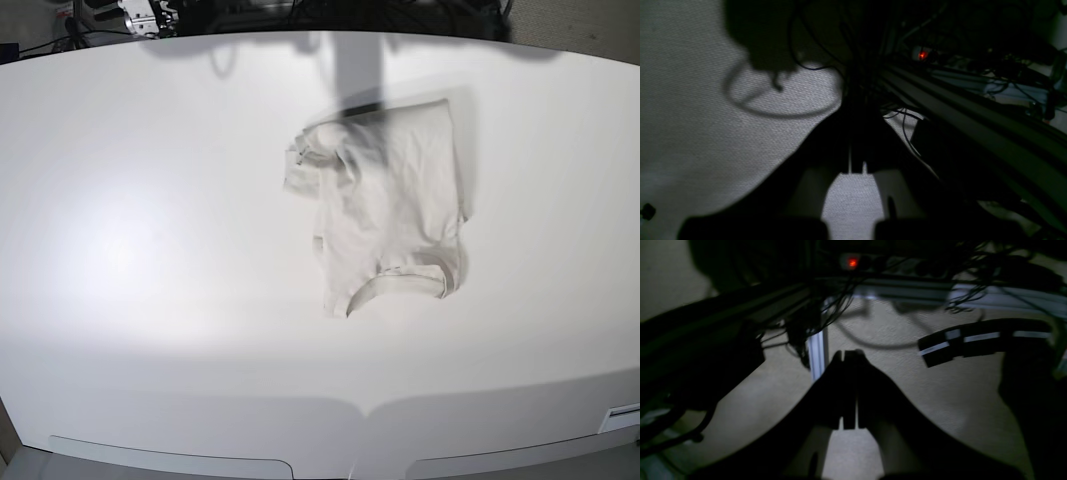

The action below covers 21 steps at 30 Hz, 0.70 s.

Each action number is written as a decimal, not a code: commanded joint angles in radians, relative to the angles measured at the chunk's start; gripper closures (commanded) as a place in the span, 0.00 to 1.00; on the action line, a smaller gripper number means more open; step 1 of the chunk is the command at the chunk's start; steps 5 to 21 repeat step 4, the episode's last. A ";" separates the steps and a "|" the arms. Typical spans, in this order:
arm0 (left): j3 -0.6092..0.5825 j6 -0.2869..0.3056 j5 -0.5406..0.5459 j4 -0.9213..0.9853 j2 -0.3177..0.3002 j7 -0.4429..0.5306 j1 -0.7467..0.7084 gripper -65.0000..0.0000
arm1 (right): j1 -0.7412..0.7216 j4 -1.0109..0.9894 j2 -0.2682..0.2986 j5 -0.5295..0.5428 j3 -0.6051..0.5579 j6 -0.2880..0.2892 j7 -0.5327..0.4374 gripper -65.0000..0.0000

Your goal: Fold the T-shirt properly

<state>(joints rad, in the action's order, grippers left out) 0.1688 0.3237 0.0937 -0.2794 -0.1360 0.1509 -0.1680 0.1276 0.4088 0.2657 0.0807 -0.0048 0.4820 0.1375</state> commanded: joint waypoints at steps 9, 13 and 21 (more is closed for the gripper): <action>0.001 0.005 0.000 -0.002 -0.008 0.008 -0.003 1.00 | 0.000 0.003 0.011 0.001 0.000 0.003 -0.006 1.00; 0.001 0.005 0.000 -0.002 -0.008 0.008 -0.003 1.00 | 0.000 0.003 0.011 0.001 0.000 0.003 -0.006 1.00; 0.001 0.005 0.000 -0.002 -0.008 0.008 -0.003 1.00 | 0.000 0.003 0.011 0.001 0.000 0.003 -0.006 1.00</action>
